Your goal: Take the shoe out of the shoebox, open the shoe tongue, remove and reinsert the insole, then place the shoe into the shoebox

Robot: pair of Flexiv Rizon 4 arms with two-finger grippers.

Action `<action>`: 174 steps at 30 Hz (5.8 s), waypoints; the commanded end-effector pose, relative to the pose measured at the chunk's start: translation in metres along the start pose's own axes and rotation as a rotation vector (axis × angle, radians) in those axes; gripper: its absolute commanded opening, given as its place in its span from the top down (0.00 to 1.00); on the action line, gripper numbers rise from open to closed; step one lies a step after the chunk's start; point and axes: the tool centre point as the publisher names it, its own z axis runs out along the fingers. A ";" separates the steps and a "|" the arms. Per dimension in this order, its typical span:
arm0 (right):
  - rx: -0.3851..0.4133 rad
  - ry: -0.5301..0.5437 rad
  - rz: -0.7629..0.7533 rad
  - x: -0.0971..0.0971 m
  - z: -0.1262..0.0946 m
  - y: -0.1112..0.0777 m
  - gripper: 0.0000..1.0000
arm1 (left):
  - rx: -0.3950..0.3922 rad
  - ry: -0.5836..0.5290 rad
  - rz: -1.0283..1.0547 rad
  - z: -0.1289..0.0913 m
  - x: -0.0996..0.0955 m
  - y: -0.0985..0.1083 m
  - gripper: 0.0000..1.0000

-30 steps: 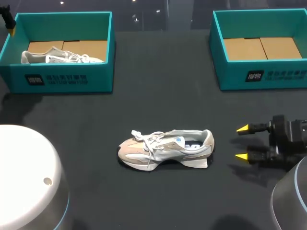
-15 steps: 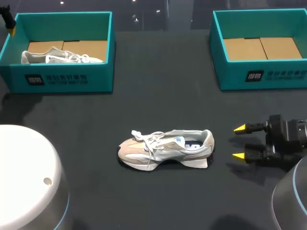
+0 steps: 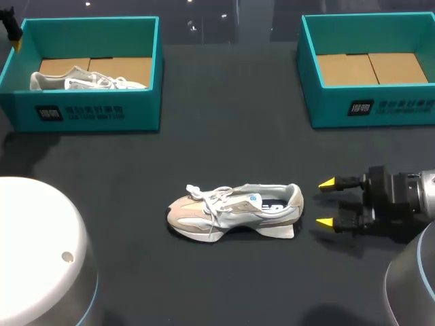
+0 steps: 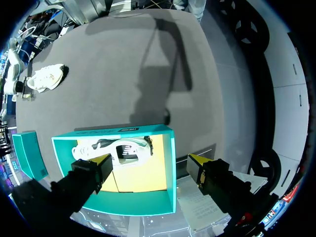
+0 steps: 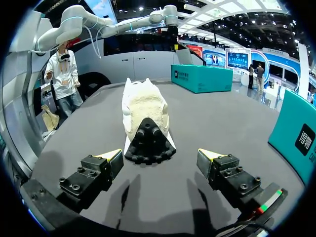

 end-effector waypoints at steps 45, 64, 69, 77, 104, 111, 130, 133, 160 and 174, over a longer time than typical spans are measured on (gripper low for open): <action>-0.041 0.085 -0.079 0.012 0.083 0.019 0.00 | -0.003 0.002 0.001 0.000 0.000 -0.002 0.00; -0.058 0.088 -0.086 0.016 0.099 0.023 1.00 | -0.003 0.002 0.001 0.000 0.000 -0.002 0.00; -0.050 0.075 -0.084 0.017 0.098 0.023 1.00 | -0.003 0.002 0.001 0.000 0.000 -0.002 0.00; -0.042 0.060 -0.077 0.019 0.098 0.024 1.00 | -0.003 0.002 0.001 0.000 0.000 -0.002 0.00; 0.007 0.003 -0.078 0.022 0.093 0.022 1.00 | -0.003 0.002 0.001 0.000 0.000 -0.002 0.00; 0.001 0.055 -0.052 0.019 0.095 0.020 1.00 | -0.003 0.002 0.001 0.000 0.000 -0.002 0.00; 0.007 0.075 -0.068 0.020 0.095 0.020 1.00 | -0.003 0.002 0.001 0.000 0.000 -0.002 0.00; 0.005 0.083 -0.072 0.020 0.095 0.020 1.00 | -0.003 0.002 0.001 0.000 0.000 -0.002 0.00; 0.006 0.083 -0.072 0.020 0.095 0.020 1.00 | -0.003 0.002 0.001 0.000 0.000 -0.002 0.00; 0.006 0.083 -0.072 0.020 0.095 0.020 1.00 | -0.003 0.002 0.001 0.000 0.000 -0.002 0.00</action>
